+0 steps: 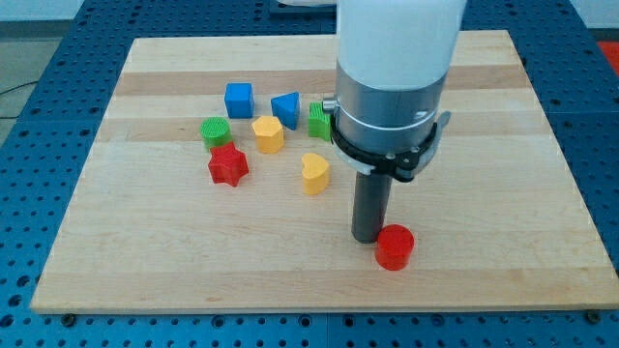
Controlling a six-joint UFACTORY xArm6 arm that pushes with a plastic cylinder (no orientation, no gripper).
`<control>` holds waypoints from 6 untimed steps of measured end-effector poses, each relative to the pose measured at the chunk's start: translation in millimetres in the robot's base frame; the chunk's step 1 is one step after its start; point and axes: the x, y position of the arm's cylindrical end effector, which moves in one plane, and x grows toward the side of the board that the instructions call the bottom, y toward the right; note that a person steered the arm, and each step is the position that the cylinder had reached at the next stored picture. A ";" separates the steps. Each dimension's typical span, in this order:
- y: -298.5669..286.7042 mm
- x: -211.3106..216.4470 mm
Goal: Push the green circle to the left of the yellow hexagon
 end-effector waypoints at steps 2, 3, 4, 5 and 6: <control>42.1 19.4; 87.8 16.4; -3.7 5.2; -130.4 -0.5; -259.9 -18.3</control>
